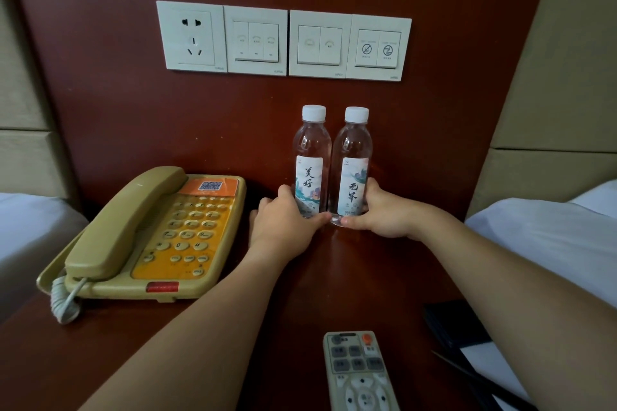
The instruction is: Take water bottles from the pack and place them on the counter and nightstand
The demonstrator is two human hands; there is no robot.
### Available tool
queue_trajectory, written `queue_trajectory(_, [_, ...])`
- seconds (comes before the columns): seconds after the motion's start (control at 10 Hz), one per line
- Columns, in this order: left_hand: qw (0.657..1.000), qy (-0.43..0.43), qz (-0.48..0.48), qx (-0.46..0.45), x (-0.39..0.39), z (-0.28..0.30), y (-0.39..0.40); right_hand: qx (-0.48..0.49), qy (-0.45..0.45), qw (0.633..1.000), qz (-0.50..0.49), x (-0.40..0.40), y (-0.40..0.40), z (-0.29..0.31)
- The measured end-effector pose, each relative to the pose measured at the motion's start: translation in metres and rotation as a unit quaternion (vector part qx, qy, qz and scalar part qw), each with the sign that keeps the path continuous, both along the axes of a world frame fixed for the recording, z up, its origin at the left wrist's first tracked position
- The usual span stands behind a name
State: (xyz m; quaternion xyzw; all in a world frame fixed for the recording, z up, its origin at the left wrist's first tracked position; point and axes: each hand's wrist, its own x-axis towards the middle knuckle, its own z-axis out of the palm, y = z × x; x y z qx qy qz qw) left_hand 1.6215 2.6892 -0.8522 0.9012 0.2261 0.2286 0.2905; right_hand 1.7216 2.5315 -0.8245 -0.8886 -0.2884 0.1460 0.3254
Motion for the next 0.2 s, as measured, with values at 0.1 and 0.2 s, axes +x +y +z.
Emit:
queue_trajectory(0.1, [1.000, 0.002, -0.003, -0.004, 0.000, 0.000, -0.002, -0.047, -0.041, 0.998, -0.012, -0.015, -0.011, 0.027])
queue_trajectory(0.2, [1.000, -0.010, -0.006, -0.020, 0.001, -0.001, -0.003, 0.073, -0.138, 0.987, -0.042, -0.062, -0.046, 0.097])
